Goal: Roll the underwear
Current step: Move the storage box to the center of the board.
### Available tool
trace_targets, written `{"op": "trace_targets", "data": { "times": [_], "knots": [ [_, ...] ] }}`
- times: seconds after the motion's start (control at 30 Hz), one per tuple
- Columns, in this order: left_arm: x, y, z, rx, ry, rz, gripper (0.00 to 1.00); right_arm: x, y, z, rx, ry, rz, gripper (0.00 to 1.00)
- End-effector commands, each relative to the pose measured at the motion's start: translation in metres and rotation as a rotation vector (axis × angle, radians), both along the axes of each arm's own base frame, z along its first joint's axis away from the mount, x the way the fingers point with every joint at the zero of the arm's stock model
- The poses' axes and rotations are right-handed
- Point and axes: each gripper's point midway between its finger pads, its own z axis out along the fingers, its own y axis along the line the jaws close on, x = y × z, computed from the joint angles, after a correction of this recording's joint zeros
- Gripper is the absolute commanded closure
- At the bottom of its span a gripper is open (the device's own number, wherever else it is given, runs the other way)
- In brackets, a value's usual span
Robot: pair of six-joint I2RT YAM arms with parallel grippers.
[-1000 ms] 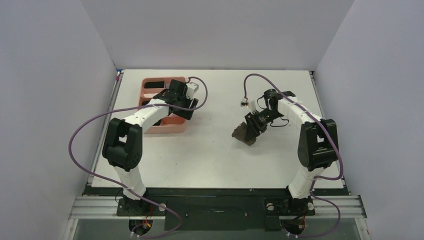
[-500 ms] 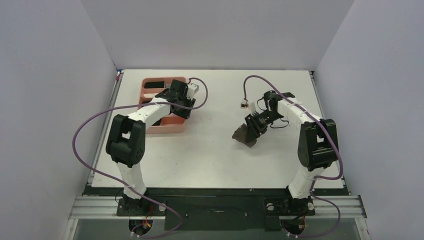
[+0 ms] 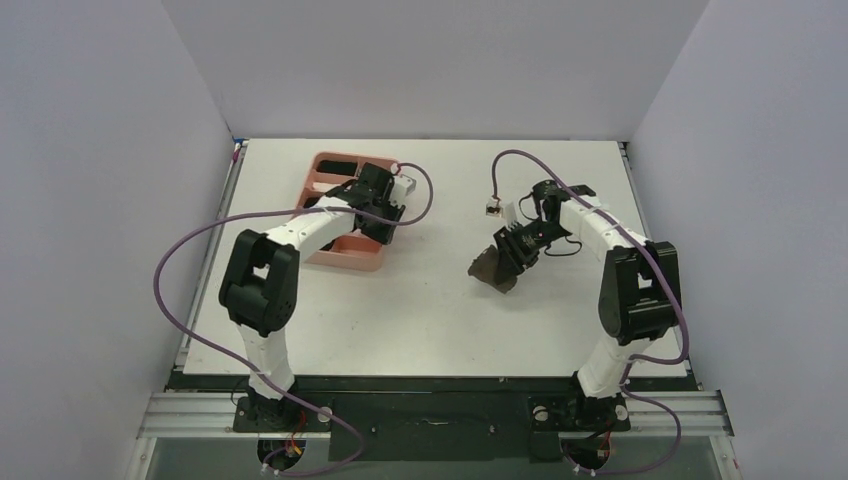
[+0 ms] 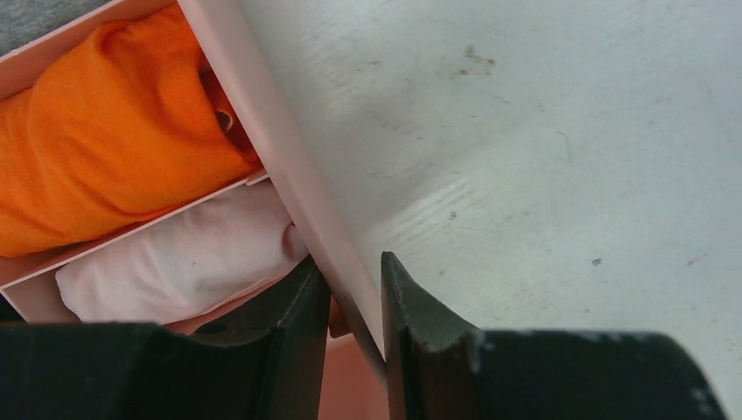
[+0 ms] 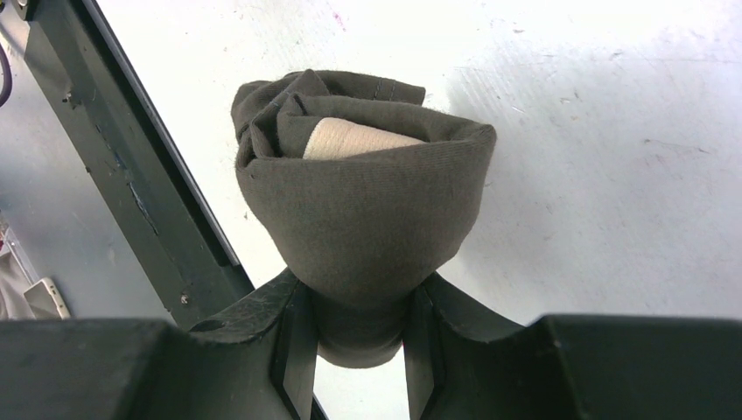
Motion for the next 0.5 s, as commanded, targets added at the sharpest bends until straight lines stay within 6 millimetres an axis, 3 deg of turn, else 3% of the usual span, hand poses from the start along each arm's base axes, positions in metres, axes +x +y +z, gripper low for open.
{"op": "trace_targets", "data": {
  "times": [0.0,0.3,0.47],
  "knots": [
    [-0.021,-0.055,0.010,-0.053,0.008,-0.157,1.00,0.007,-0.009,0.019,0.019,-0.081,-0.035,1.00],
    [-0.083,-0.125,0.002,-0.073,0.067,-0.318,1.00,0.014,-0.051,0.025,-0.018,-0.106,-0.167,1.00],
    [-0.102,-0.152,-0.001,-0.100,0.089,-0.338,0.96,0.013,-0.065,0.028,-0.036,-0.118,-0.212,1.00]
  ]
}}
